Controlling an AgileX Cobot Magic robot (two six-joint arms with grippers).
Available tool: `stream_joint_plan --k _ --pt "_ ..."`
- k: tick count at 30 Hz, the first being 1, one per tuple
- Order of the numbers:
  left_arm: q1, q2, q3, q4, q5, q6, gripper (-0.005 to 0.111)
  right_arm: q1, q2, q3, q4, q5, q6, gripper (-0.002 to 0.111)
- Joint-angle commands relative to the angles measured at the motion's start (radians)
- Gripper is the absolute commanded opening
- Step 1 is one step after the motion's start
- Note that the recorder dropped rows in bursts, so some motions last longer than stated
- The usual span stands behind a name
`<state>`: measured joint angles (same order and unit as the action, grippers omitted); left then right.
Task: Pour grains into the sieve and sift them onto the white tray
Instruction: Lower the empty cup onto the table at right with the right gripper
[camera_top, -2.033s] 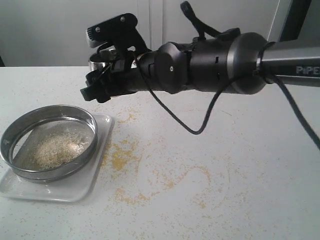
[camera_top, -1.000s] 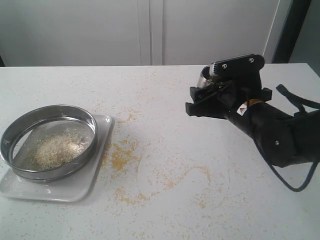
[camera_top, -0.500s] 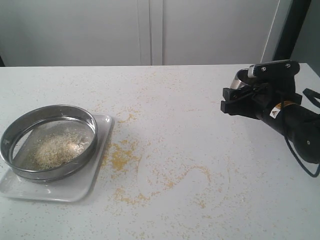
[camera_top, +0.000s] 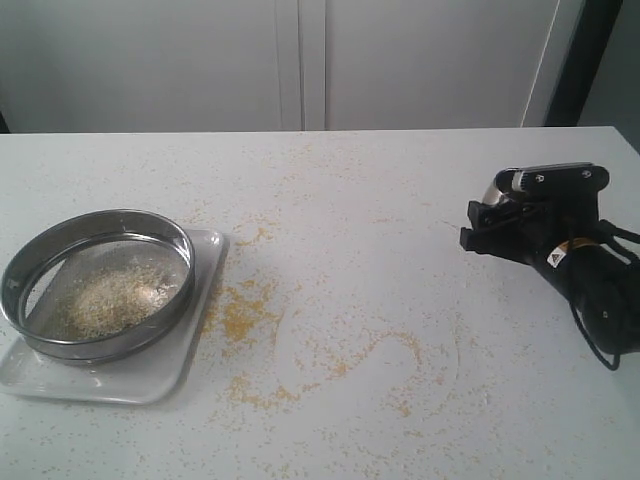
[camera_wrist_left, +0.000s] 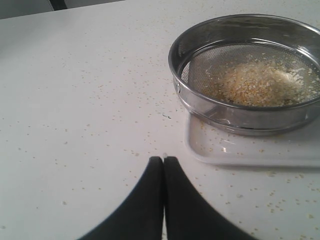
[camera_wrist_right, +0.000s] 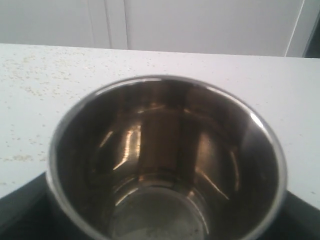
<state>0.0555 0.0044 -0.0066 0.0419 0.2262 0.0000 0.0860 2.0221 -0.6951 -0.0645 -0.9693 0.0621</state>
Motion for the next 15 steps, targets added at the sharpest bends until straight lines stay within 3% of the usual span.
stream_joint_plan --k 1,15 --pt "0.002 -0.004 0.007 -0.010 0.000 0.000 0.000 -0.008 0.038 -0.031 0.054 -0.021 -0.043 0.000" --pt "0.002 -0.004 0.007 -0.010 0.000 0.000 0.000 -0.008 0.150 -0.126 0.101 -0.018 -0.043 0.000"
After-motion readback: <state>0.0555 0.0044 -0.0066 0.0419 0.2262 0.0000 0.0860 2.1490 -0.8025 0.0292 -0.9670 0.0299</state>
